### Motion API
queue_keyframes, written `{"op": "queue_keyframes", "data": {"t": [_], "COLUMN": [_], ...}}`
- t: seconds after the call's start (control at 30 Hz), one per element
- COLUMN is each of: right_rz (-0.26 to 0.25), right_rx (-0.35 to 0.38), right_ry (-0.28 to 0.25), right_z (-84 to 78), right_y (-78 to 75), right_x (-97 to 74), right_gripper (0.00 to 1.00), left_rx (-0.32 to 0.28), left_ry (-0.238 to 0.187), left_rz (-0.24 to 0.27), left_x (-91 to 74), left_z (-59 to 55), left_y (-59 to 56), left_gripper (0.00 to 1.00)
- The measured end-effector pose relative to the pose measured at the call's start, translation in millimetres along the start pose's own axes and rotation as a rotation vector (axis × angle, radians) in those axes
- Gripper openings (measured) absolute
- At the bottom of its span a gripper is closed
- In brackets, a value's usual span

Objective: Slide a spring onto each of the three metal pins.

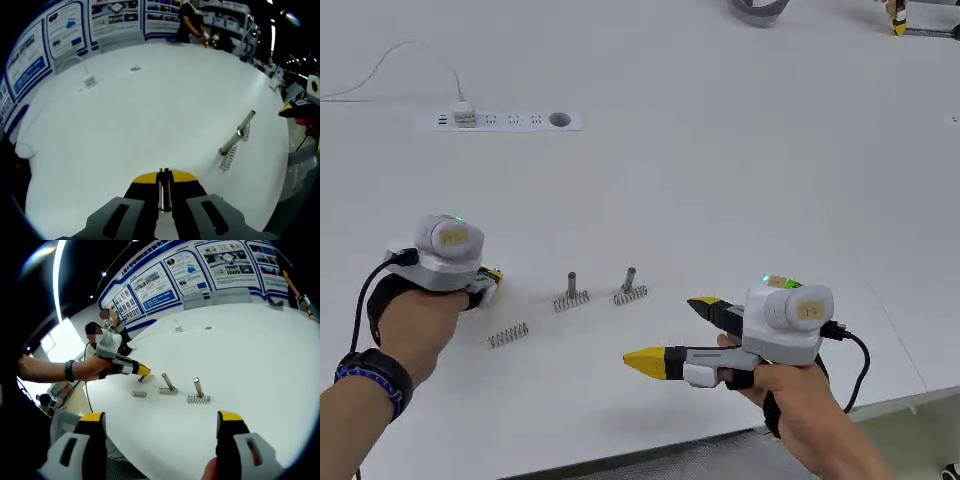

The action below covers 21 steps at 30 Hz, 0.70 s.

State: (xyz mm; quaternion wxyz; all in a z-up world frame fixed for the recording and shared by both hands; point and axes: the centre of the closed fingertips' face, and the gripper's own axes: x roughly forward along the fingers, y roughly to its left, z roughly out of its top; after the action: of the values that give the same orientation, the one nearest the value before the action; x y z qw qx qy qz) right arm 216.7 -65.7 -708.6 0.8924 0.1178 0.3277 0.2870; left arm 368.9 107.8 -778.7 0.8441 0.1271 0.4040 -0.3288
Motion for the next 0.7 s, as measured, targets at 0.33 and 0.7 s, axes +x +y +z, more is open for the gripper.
{"op": "queue_keyframes", "data": {"t": [0.33, 0.7], "right_rz": [0.003, 0.009], "right_rx": [0.01, 0.01], "right_ry": [0.007, 0.007], "right_z": [-3.2, -3.5], "right_y": [1.4, 3.0], "right_x": [1.9, 2.0], "right_gripper": [0.93, 0.93], "left_rx": [-0.008, 0.005], "left_ry": [-0.021, -0.035], "left_rz": [0.009, 0.015], "left_x": [-13.3, -26.6], "left_z": [1.1, -2.0], "left_y": [2.6, -0.5], "left_gripper": [0.07, 0.07]}}
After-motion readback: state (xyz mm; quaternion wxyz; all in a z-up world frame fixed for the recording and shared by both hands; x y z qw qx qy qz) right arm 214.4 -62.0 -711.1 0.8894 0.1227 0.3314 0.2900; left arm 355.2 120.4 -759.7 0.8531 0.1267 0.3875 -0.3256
